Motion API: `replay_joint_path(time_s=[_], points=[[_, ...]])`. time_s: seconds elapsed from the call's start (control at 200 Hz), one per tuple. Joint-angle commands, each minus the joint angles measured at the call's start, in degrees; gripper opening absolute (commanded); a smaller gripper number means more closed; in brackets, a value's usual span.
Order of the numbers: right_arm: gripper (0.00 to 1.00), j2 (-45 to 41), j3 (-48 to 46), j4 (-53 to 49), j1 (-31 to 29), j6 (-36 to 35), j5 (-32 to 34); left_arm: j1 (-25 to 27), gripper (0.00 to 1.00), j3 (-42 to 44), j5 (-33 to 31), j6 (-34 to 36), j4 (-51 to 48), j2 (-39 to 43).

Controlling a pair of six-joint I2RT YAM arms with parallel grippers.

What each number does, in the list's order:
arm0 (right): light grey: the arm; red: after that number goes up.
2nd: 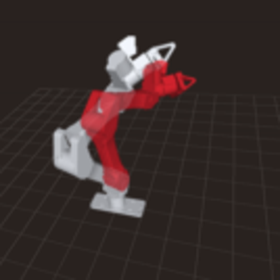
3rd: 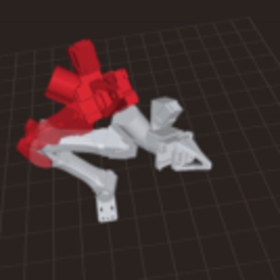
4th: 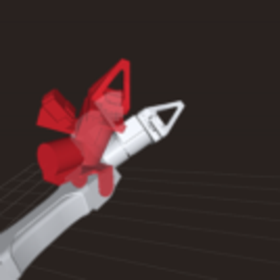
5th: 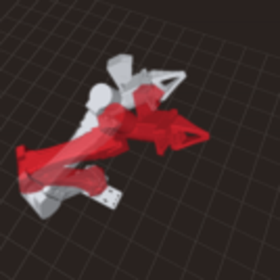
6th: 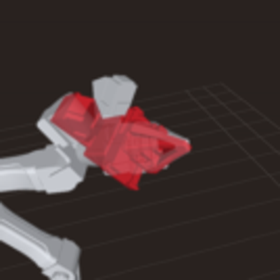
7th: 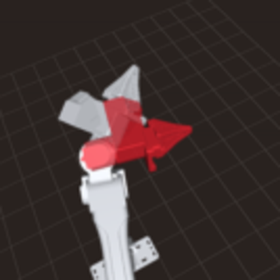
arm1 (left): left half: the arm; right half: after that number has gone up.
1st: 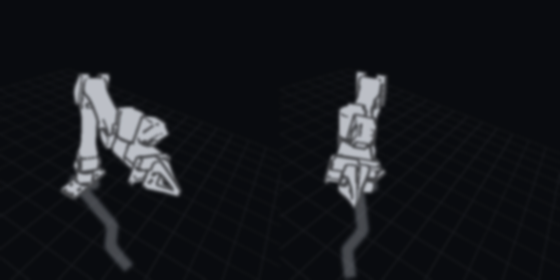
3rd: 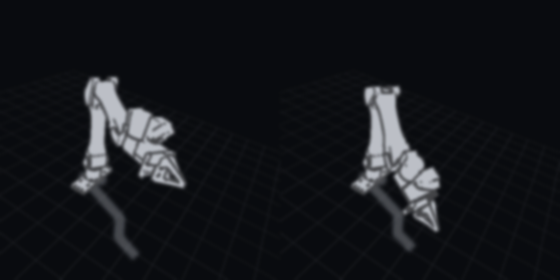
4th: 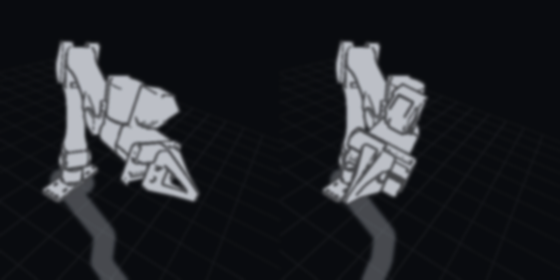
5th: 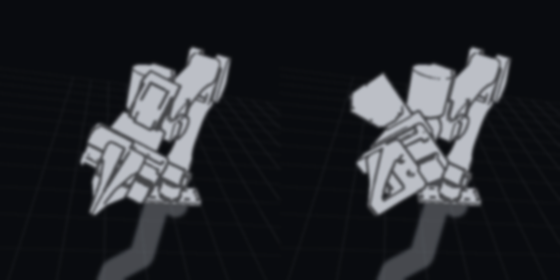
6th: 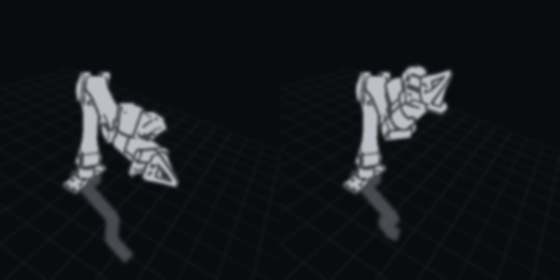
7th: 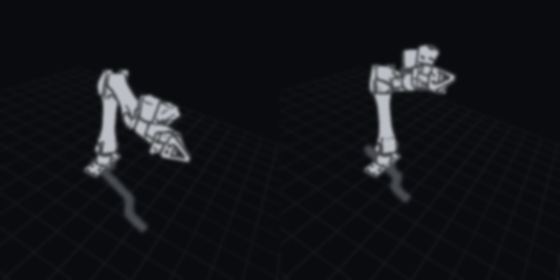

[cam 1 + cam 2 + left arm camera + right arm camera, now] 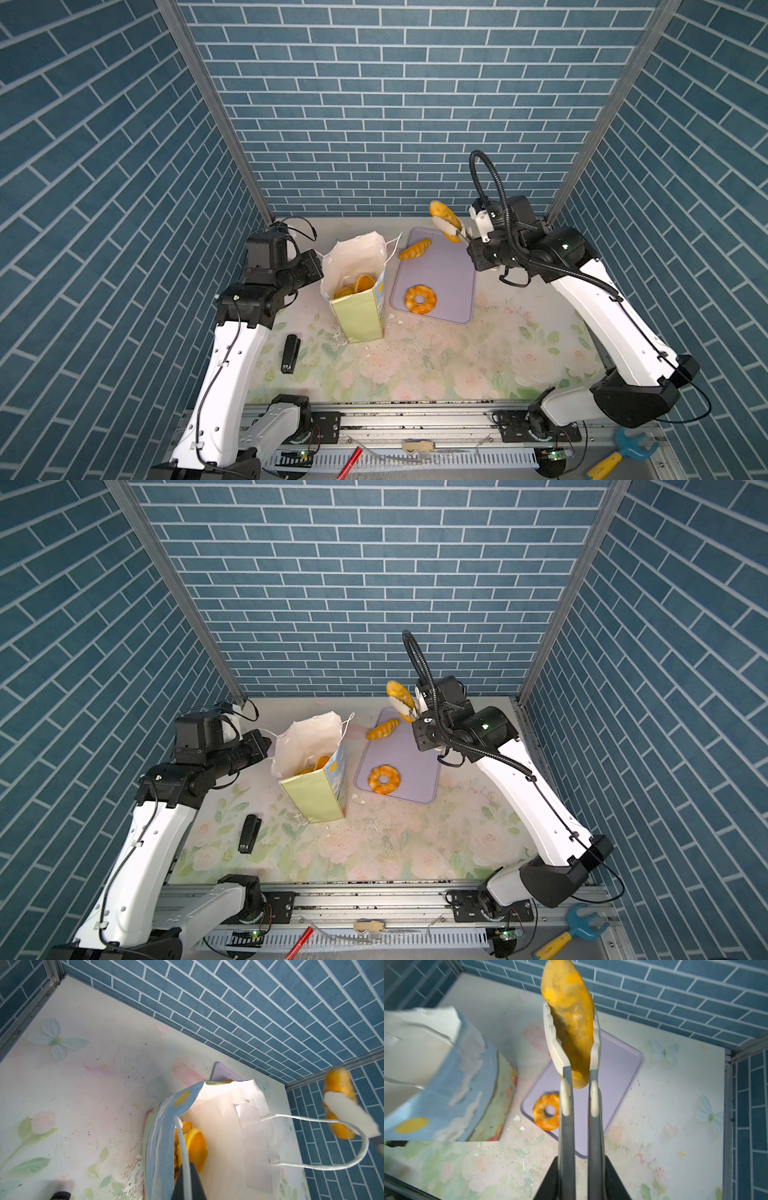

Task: Place the fake bread into the paper bag
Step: 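Lift the oval bread, carry it into the bag and open the tongs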

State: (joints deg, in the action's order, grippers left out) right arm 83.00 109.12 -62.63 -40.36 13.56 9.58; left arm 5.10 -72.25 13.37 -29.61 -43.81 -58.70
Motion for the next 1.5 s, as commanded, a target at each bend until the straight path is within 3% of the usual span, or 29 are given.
replay_joint_path(time_s=[0.0, 0.245, 0.57, 0.7, 0.785, 0.94, 1.235, 1.495], points=[[0.23, 2.38, 8.80, 0.33, -4.63, -1.17, -2.52, -0.01, 0.00, 1.24, 0.91, -0.98, 1.40, 1.51], [0.23, 15.50, 29.45, -5.19, -16.90, -7.35, -1.35, 0.08, 0.00, 2.08, 0.70, -1.29, 1.54, 2.23], [0.25, 22.28, 29.42, -11.83, -22.77, -9.16, -1.57, 0.10, 0.00, 2.02, 0.26, -0.89, 1.14, 2.51], [0.27, 22.71, 27.33, -13.05, -23.30, -9.43, -0.51, 0.12, 0.00, 2.32, 0.49, -0.94, 1.38, 2.37], [0.38, 23.31, 27.50, -13.65, -23.40, -9.65, -0.06, 0.10, 0.00, 2.37, 0.60, -0.98, 1.45, 2.37], [0.49, 24.26, 28.79, -13.66, -23.39, -10.29, 0.85, 0.17, 0.00, 2.20, 0.52, -0.72, 1.07, 2.58], [0.49, 22.55, 33.70, -10.91, -23.27, -11.70, 4.32, 0.14, 0.00, 2.50, 0.52, -0.71, 1.03, 2.73], [0.49, 13.24, 27.36, -9.69, -17.31, -11.59, 10.30, 0.10, 0.00, 2.61, 0.52, -0.63, 1.14, 2.71]])
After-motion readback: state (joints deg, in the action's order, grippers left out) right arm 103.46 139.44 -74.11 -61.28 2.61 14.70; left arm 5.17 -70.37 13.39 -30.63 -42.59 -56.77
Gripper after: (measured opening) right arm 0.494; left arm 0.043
